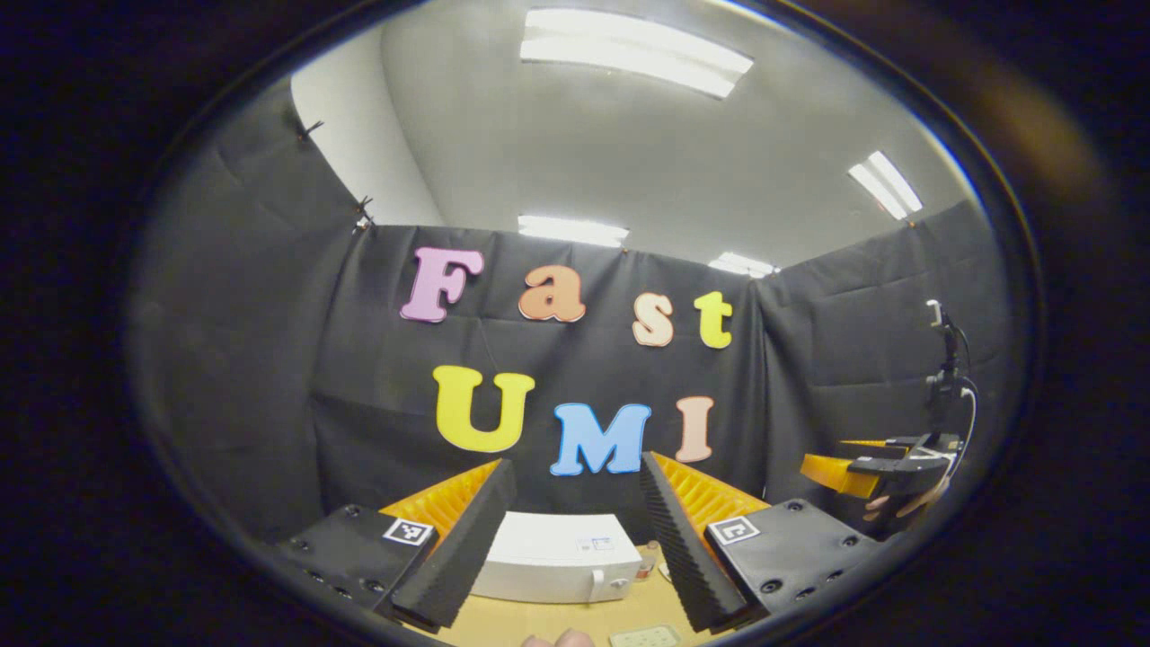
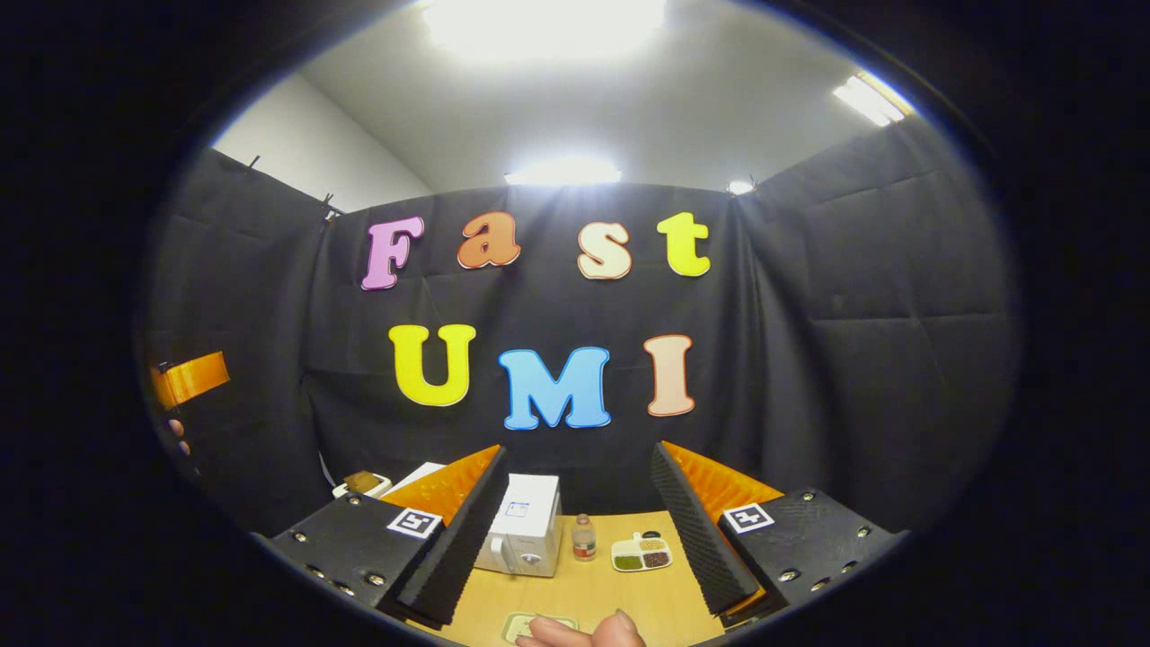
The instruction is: Open the microwave oven with the left hand, put the food in, and close the microwave oven.
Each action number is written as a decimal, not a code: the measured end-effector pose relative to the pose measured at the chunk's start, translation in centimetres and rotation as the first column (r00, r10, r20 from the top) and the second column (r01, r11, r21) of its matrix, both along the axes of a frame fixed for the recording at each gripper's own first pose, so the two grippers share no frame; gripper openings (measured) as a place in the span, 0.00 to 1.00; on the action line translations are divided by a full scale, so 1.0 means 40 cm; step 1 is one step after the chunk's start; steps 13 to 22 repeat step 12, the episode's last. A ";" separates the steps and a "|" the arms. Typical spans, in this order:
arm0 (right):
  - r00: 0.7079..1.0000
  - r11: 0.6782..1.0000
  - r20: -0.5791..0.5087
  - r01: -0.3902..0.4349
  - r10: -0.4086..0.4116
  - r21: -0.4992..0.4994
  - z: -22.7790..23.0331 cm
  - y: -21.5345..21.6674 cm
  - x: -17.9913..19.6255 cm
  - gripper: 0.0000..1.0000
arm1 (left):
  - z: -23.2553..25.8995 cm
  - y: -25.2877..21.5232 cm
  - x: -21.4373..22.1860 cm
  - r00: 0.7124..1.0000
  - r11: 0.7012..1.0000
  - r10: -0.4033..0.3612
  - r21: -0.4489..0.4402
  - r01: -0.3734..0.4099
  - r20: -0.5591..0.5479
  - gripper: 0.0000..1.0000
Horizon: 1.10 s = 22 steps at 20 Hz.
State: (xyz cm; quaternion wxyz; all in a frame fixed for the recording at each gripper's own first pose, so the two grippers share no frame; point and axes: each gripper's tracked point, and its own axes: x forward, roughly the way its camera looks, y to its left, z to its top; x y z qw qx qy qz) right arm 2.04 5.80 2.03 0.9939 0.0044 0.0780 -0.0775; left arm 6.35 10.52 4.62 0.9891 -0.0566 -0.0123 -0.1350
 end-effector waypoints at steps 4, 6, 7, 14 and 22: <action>1.000 1.000 0.006 -0.016 0.016 0.009 0.019 0.032 -0.001 0.98 | 0.029 0.016 0.022 0.999 1.000 -0.011 0.014 0.010 0.037 0.94; 1.000 1.000 0.013 -0.002 0.002 -0.002 0.032 0.026 -0.001 0.98 | 0.015 0.014 0.022 0.999 1.000 -0.014 0.026 0.013 0.033 0.93; 1.000 1.000 0.018 -0.018 0.018 0.004 0.037 0.048 0.001 0.98 | 0.008 0.013 0.021 1.000 0.999 -0.017 0.029 0.016 0.024 0.93; 0.999 0.999 0.008 -0.051 0.051 0.007 0.037 0.081 0.014 0.98 | -0.011 0.057 0.019 1.000 1.000 0.008 0.028 -0.008 0.009 0.99; 0.999 0.999 0.008 -0.051 0.051 0.007 0.037 0.081 0.014 0.98 | -0.011 0.057 0.019 1.000 1.000 0.008 0.028 -0.008 0.009 0.99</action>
